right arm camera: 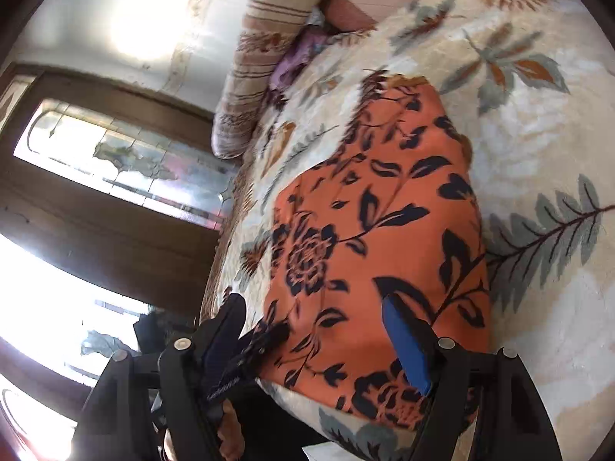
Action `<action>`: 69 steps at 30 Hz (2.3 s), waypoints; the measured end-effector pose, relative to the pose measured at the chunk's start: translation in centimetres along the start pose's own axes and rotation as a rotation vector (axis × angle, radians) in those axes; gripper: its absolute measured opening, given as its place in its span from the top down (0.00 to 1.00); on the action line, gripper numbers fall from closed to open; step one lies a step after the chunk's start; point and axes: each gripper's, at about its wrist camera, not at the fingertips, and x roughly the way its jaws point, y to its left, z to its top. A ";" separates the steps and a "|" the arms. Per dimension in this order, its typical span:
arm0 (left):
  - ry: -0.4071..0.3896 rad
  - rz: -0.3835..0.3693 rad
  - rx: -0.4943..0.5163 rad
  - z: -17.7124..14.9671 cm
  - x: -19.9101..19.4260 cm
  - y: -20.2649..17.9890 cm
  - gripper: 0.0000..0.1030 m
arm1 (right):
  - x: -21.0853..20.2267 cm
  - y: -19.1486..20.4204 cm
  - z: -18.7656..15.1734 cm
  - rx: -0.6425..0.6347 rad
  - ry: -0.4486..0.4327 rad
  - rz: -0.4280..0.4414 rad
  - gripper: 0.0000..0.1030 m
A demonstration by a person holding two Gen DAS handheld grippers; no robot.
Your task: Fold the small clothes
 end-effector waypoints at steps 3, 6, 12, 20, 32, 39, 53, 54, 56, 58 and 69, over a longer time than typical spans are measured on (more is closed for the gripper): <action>0.004 -0.004 0.001 0.2 0.1 0.1 0.45 | 1.2 -1.4 0.3 0.052 0.023 -0.004 0.26; 0.002 -0.006 0.005 0.1 0.2 0.1 0.45 | 0.4 0.1 0.4 0.008 0.009 0.033 0.25; -0.002 -0.015 0.003 0.2 -0.1 0.2 0.45 | 1.1 -0.9 0.5 0.033 0.014 0.002 0.25; -0.055 -0.090 -0.112 1.3 -1.1 3.1 0.33 | -4.5 -1.0 -0.8 -0.027 -0.073 -0.034 0.25; -0.058 -0.035 -0.101 1.4 -1.2 3.3 0.33 | -7.8 13.2 -1.2 -0.343 -0.126 0.275 0.24; -0.079 -0.009 -0.079 2.1 -1.5 2.7 0.33 | -7.1 8.8 -1.2 -0.237 -0.127 0.097 0.17; -0.045 -0.131 -0.087 4.4 0.5 2.3 0.33 | -3.5 -4.1 2.1 0.031 -0.068 -0.082 0.16; -0.035 -0.169 -0.095 4.7 0.8 2.2 0.33 | -2.9 -4.3 2.4 0.034 -0.058 -0.089 0.16; -0.024 -0.199 -0.098 5.3 1.2 1.9 0.33 | -1.4 -4.7 3.0 0.032 -0.033 -0.099 0.16; -0.032 -0.208 -0.068 5.7 1.4 1.2 0.33 | -0.5 -5.2 3.4 0.033 -0.014 -0.116 0.16; 0.024 -0.197 -0.079 6.0 4.1 1.6 0.31 | 3.2 -5.7 4.5 0.037 0.051 -0.098 0.16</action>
